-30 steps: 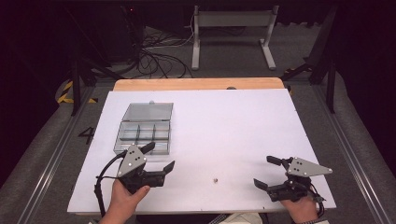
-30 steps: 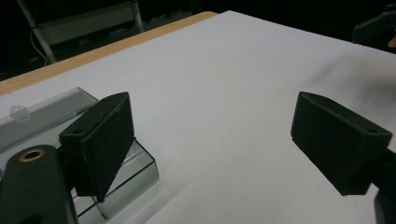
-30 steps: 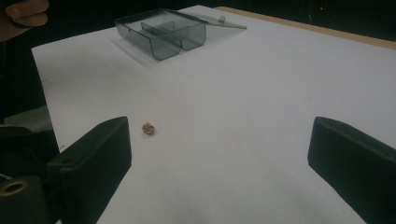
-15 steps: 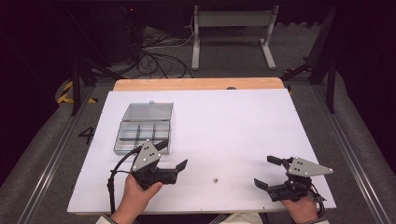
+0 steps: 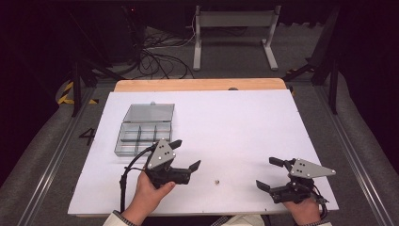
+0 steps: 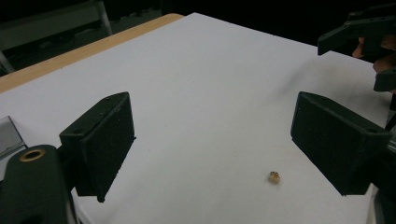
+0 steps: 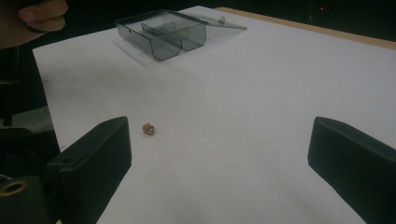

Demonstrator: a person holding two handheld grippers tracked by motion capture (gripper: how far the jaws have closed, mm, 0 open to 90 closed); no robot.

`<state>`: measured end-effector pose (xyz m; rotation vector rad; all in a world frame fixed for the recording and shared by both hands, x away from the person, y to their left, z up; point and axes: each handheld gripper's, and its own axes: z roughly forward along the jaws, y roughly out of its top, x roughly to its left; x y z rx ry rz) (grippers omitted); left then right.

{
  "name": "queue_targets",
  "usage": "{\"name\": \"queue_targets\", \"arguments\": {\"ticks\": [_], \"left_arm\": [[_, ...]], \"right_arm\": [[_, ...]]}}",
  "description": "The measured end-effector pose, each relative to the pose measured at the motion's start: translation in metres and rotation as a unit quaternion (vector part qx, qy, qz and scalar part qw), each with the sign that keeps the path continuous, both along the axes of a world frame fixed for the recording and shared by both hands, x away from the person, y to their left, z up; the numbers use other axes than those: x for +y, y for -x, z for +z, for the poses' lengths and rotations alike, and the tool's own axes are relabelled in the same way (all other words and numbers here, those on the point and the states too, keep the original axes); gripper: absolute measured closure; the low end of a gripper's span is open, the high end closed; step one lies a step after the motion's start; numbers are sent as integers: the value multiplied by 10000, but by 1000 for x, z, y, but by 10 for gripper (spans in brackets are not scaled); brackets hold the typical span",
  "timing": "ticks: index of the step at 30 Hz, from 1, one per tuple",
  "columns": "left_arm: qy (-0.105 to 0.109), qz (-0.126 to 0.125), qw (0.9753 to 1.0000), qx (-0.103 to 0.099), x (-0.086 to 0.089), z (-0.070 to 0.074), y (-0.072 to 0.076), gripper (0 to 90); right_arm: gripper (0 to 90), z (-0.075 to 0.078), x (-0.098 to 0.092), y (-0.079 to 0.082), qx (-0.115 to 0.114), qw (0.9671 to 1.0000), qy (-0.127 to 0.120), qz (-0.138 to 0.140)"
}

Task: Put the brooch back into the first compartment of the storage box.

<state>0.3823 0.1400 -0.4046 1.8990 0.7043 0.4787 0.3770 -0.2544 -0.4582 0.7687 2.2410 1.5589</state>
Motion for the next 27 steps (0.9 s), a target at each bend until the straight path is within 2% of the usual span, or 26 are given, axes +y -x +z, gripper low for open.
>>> {"name": "queue_targets", "arguments": {"ticks": [2, 10, 13, 14, 15, 17, 18, 23, 27], "left_arm": [[-62, -44, 10000, -17, -5, 0, -1, 142], [-13, -92, 9999, 47, -13, -2, -6, 142], [-16, -181, 9998, 102, -17, -3, -7, 143], [-18, -235, 9996, 168, -19, -4, -8, 143], [48, -391, 9987, 326, -21, -5, -9, 150], [76, -443, 9982, 401, -22, -5, -9, 156], [115, -580, 9968, 546, -24, -7, -11, 158], [62, -725, 9947, 728, -32, -12, -12, 186], [-86, -821, 9941, 703, -38, -16, -13, 208]], "right_arm": [[68, 0, 0, 0, -3, 10000, 2, 6], [69, 0, 0, 0, 12, 10000, -21, 32], [68, 0, -1, 0, 19, 10000, -53, 30], [68, 0, -1, 0, 19, 10000, -53, 30], [68, 0, -2, 0, 35, 10000, -79, 26], [68, 0, -2, 0, 39, 10000, -82, 26], [68, 0, -2, -1, 37, 9999, -94, 29], [68, 0, -2, 0, 34, 9999, -90, 39], [68, 0, -2, 0, 42, 9999, -92, 39]]}}
